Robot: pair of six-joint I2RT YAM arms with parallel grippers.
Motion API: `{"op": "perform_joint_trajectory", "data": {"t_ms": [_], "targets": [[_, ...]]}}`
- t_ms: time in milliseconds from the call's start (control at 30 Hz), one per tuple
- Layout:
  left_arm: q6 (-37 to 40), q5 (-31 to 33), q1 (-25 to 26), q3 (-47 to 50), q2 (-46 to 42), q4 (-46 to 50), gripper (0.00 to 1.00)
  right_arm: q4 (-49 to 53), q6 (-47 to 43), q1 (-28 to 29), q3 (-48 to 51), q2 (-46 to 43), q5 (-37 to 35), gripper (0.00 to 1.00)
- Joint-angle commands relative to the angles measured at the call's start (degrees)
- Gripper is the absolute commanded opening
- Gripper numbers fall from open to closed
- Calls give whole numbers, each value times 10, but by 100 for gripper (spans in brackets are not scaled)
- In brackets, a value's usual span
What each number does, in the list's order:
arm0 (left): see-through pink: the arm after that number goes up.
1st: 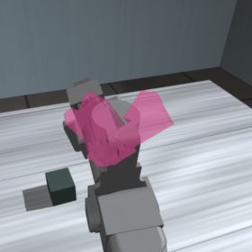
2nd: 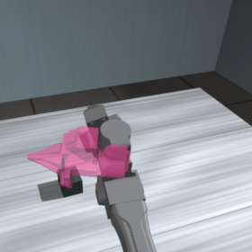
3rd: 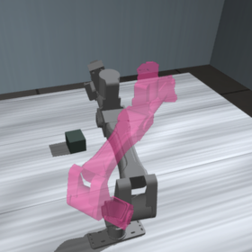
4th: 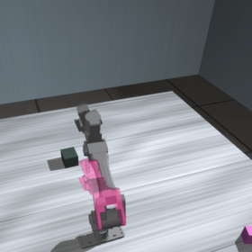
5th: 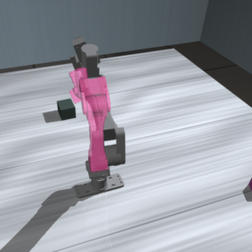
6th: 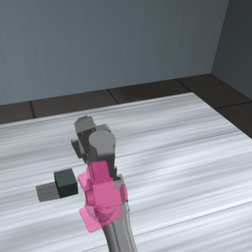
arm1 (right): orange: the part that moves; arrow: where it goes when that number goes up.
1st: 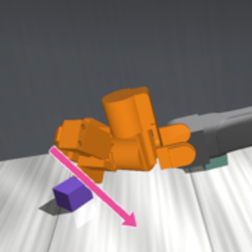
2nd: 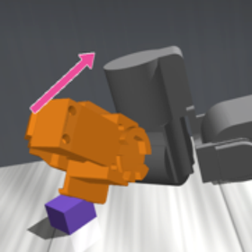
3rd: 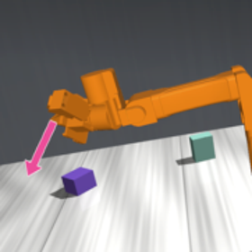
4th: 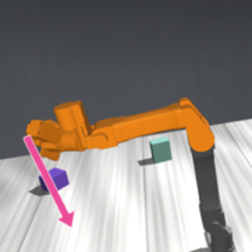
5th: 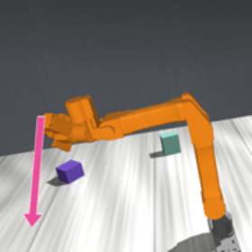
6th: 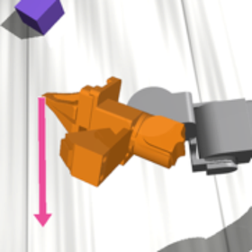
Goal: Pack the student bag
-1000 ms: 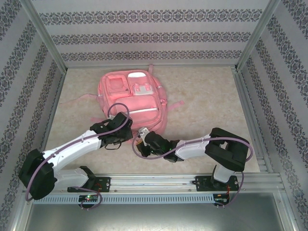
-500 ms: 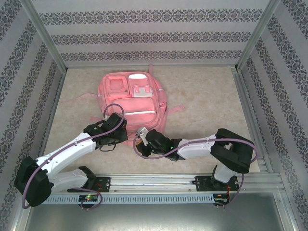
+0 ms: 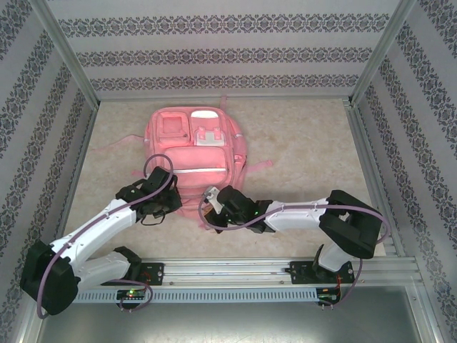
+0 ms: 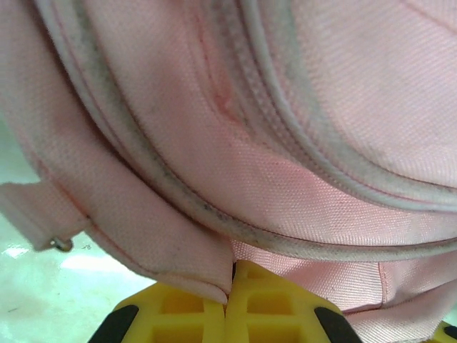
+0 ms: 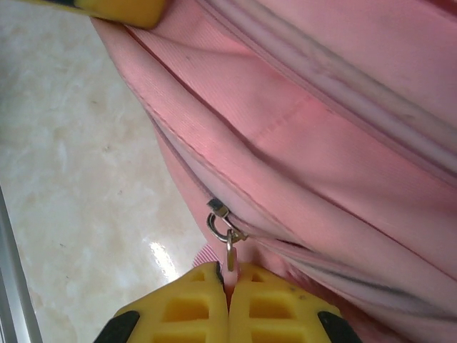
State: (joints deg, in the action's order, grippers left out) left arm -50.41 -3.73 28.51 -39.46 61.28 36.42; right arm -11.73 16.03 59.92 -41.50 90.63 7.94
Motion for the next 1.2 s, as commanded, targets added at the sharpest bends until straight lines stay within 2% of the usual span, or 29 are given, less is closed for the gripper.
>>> {"op": "perform_joint_trajectory", "data": {"t_ms": [0,200,300,400,533,667,733,833,1167], "targets": [[-4,19,-15,8,-1,35,0,58,-15,-22,6,-19,8,0],[3,27,-23,1,1,42,0,99,-20,-30,-46,10,78,0],[14,40,-43,1,-7,53,0,108,10,-29,-84,43,111,0],[16,39,-85,0,-10,61,2,99,50,-13,-127,89,149,0],[-17,27,-116,-7,-22,74,16,86,85,20,-178,138,116,0],[-84,-46,-117,15,-45,50,32,65,113,27,-197,160,91,0],[-114,-70,-110,30,-56,33,36,59,114,28,-197,160,76,0],[-139,-70,-94,38,-60,20,39,52,113,27,-195,160,65,0],[-192,-64,-61,70,-43,-34,38,33,122,28,-191,169,65,0]]}}
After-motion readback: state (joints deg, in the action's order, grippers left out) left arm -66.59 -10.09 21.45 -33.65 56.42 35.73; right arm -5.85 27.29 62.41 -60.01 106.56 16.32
